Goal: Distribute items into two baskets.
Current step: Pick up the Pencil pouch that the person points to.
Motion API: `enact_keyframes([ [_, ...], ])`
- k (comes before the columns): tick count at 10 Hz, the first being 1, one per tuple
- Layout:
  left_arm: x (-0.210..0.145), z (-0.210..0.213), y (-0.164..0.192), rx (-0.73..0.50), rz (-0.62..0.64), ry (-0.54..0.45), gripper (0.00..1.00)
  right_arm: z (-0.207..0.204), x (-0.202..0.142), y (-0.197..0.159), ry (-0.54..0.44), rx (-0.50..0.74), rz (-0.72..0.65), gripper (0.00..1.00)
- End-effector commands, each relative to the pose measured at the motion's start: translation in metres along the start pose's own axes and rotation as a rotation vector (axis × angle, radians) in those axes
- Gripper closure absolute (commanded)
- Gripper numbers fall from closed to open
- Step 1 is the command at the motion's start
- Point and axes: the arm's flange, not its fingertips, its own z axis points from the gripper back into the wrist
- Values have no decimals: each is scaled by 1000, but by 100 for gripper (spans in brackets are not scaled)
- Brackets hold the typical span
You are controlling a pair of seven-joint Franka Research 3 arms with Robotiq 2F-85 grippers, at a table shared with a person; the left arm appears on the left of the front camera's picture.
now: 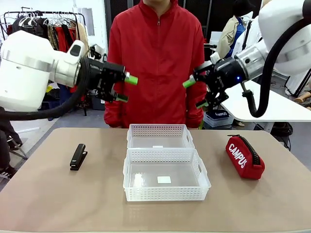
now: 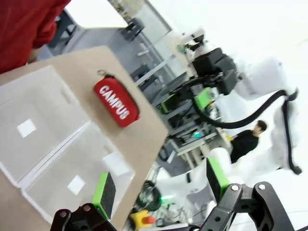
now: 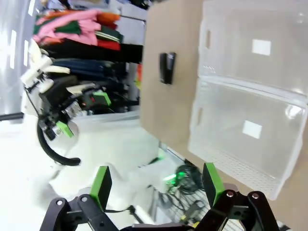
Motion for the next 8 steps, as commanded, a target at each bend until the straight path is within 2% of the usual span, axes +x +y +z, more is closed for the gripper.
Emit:
enact_keyframes([
  [1, 16, 10, -17, -74, 68, -64, 0, 14, 19, 23, -52, 90, -50, 0],
  [4, 34, 48, -36, -154, 119, -154, 0, 57, 49, 39, -49, 214, -112, 0],
  [7, 41, 76, -36, -204, 191, -168, 0, 99, 69, 35, 15, 293, -158, 0],
  [8, 42, 82, -39, -224, 200, -156, 0, 115, 76, 29, 68, 339, -189, 0],
])
